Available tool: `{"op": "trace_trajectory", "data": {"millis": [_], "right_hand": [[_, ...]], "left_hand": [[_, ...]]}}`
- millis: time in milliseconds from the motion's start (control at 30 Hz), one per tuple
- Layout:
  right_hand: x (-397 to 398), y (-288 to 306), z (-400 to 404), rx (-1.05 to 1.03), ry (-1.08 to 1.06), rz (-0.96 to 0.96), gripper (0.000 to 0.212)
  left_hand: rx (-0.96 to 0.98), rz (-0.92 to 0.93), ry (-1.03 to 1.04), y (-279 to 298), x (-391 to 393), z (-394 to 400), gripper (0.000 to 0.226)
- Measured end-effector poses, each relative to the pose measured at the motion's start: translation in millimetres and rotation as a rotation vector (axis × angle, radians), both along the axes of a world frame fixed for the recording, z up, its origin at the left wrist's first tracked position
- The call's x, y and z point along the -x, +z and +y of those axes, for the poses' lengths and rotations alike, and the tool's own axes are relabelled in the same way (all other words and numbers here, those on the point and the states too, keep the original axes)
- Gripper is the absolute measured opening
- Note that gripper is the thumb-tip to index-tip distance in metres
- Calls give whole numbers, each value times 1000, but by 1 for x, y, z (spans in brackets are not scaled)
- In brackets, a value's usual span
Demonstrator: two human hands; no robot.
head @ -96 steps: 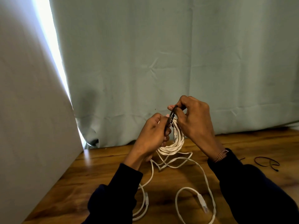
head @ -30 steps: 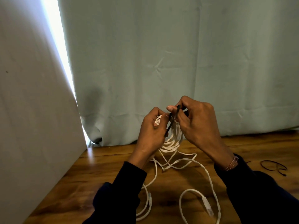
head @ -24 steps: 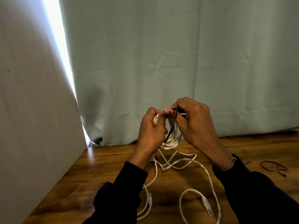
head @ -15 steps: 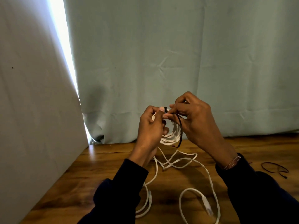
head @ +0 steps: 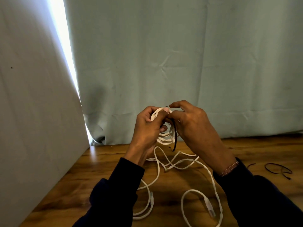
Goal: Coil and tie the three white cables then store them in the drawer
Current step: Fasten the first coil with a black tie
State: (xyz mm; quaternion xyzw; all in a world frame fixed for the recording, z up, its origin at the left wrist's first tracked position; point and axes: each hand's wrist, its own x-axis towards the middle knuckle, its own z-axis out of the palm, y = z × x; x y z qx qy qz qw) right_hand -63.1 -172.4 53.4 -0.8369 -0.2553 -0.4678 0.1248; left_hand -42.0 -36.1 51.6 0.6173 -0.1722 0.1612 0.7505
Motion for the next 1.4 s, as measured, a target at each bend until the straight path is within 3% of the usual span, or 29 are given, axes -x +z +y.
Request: {"op": "trace_trajectory", "data": {"millis": [233,400,567,633,733,833,1100,1233,1400], "right_hand": [[1,5,3,102,12,85,28],[9,10,-4,61,71,204,36],[4,12,-4,-257,117,182,22],[0,11,-5,-405,146,242,28],[-4,11,-8,-467,136,270,43],[-7,8,-9,-435,100,246,50],[-17,-7,-8,-256,-33,120,37],[-14,-5,-6,-293,23,138,31],[-13,-1,-3,-514,122,327,33]], "left_hand": [[52,-29,53,0,-5,6,16],[18,-34,93,-3,-9,8,16],[-49,-46,101,-4,-5,4,13],[-80,-51,99,-4,-4,3,12],[-145,-76,95,-4,-3,2,11],[-207,-119,87,-4,-2,3,11],[-415,-284,182,-10,-3,-1,22],[-371,-295,220,-11,-1,-4,25],[-271,-253,232,-11,2,-7,31]]}}
